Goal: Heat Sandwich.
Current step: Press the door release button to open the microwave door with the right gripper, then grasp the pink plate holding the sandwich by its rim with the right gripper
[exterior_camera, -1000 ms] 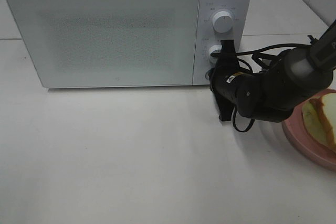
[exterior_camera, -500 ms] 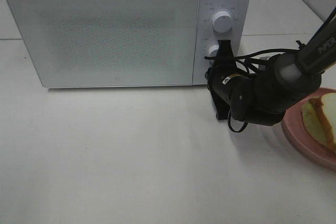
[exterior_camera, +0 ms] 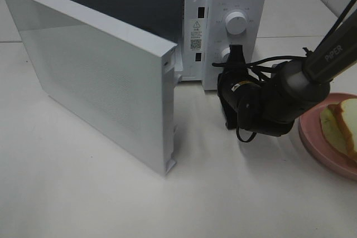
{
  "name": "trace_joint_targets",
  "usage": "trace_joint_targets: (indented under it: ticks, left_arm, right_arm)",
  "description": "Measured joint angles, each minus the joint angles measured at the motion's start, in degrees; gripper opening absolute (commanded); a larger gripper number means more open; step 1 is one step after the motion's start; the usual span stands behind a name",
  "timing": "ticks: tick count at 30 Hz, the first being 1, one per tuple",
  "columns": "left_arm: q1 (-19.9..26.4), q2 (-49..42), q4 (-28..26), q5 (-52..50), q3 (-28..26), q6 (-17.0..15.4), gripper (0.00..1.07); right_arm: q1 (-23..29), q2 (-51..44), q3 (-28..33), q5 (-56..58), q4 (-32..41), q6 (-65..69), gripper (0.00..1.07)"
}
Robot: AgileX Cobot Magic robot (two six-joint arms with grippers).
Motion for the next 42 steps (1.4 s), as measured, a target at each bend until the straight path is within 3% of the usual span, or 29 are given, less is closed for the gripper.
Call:
trace_joint_targets:
  ticks: [15,25,42]
  left_arm:
    - [0.0,0.0,0.0,0.0,0.0,0.0,0.98]
    - [0.0,0.0,0.0,0.0,0.0,0.0,0.98]
    - [0.0,0.0,0.0,0.0,0.0,0.0,0.98]
  right_arm:
    - [0.0,-0.7,0.1,1.8,0.0,0.0,0.0]
    - [-1.9,-4.9,2.6,6.6,-5.0,1.2,0.0]
    - [-2.1,-15.1,4.3,24.8,-9.1,-4.0,0.01]
